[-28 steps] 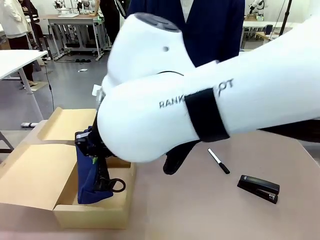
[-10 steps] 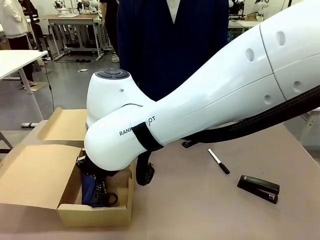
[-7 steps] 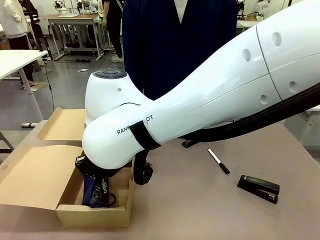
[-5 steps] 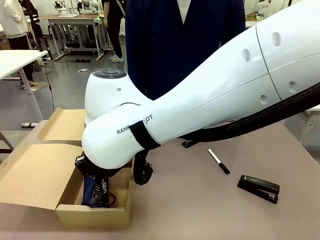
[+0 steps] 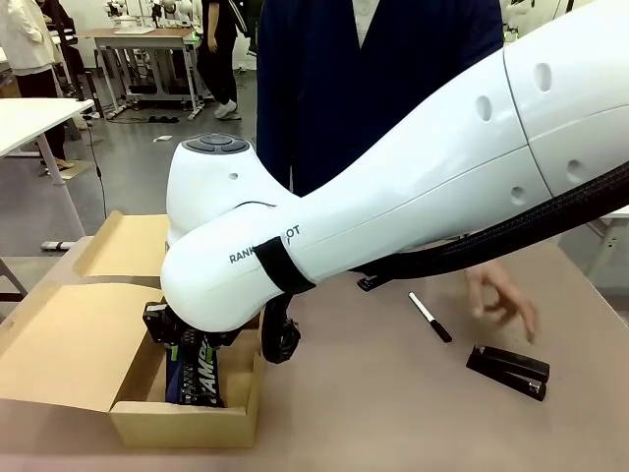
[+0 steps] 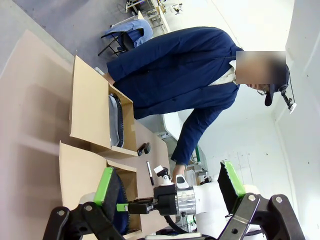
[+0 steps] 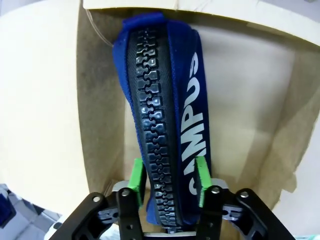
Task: Place items inside the box.
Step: Pick up a Pencil pouch or Stapler and place it inside the Mailer Box closest to the robot.
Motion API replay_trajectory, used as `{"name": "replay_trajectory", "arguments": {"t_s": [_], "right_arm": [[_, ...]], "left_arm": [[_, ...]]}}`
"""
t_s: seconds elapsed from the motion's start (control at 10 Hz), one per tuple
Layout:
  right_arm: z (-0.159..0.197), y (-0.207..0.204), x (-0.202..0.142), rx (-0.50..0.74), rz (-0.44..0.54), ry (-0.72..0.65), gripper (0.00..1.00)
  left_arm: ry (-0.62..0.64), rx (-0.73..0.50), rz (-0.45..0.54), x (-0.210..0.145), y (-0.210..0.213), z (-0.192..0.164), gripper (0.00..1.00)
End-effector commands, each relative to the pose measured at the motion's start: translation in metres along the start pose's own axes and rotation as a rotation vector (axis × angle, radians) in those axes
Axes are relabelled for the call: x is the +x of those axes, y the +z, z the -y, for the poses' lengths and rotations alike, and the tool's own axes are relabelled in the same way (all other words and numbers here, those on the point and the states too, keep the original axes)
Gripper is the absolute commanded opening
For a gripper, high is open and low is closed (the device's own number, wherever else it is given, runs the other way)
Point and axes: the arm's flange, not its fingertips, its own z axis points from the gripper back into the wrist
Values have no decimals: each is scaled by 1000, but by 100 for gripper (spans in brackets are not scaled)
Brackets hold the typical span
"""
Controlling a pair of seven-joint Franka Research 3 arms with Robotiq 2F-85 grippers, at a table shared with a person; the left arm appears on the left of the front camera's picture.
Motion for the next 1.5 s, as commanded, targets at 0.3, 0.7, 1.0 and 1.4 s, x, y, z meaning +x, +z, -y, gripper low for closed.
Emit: {"name": "replay_trajectory", "arguments": {"t_s": [0.3, 0.7, 1.0, 1.4], "right_arm": [[-3, 5, 0, 10, 15, -17, 100], [0, 12, -4, 9, 41, -18, 100], [-3, 19, -8, 16, 53, 10, 100], [22, 101, -68, 100, -4, 201, 100]], "left_arm": [[-20, -21, 10, 0, -1, 1, 100], [-20, -21, 10, 0, -1, 1, 100], [-20, -21, 10, 0, -1, 1, 100], [-20, -21, 10, 0, -1, 1, 100]]}}
